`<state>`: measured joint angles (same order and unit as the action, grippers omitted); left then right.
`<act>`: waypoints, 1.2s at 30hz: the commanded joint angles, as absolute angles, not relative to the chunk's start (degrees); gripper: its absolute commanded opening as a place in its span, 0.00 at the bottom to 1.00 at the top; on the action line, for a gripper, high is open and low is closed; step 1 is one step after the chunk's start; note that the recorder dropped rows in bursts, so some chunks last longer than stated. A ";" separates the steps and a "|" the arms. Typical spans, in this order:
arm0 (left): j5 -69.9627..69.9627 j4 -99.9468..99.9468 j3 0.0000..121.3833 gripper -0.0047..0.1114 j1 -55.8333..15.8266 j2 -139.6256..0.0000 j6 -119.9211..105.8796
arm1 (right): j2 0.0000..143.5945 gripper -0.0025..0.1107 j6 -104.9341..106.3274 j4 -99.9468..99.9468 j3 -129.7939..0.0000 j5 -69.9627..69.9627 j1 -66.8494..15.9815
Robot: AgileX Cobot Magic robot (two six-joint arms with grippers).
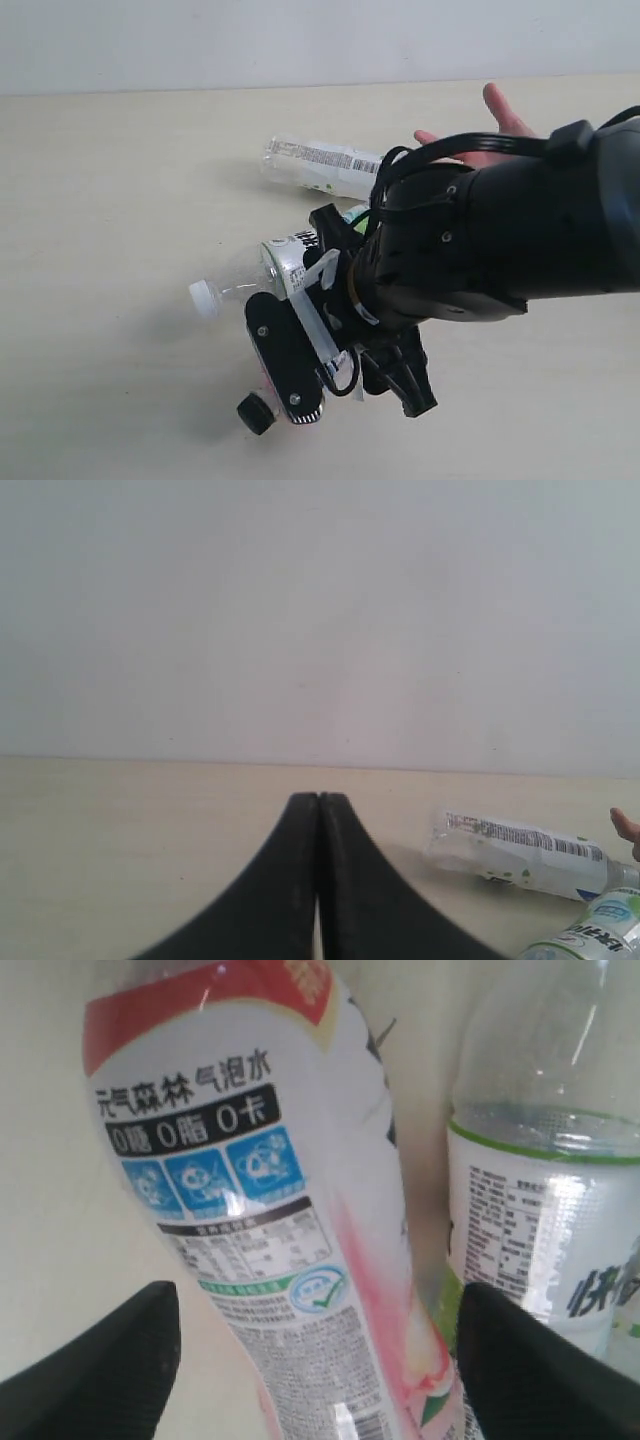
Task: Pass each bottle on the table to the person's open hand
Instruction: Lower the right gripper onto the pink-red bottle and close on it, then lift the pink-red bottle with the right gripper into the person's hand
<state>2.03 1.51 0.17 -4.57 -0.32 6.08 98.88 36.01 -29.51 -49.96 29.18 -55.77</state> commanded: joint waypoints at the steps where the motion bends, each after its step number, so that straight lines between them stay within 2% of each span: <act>1: 1.93 1.73 0.00 0.04 -4.41 0.00 6.20 | 100.94 0.66 36.01 -31.07 -50.20 27.00 -55.98; 6: 1.93 1.73 0.00 0.04 -4.41 0.00 6.20 | 102.09 0.60 35.85 -31.07 -50.20 25.07 -55.98; 17: 1.93 1.73 0.00 0.04 -4.41 0.00 6.20 | 102.09 0.13 29.48 -30.45 -50.20 25.76 -55.98; 20: 1.93 1.73 0.00 0.04 -4.41 0.00 6.20 | 102.09 0.04 29.48 -30.45 -50.20 25.76 -55.98; 30: 1.93 1.73 0.00 0.04 -4.41 0.00 6.20 | 98.18 0.02 26.88 -29.56 -50.20 27.49 -58.32; 36: 1.93 1.73 0.00 0.04 -4.41 0.00 6.20 | 89.26 0.02 17.24 -28.72 -50.20 39.39 -58.32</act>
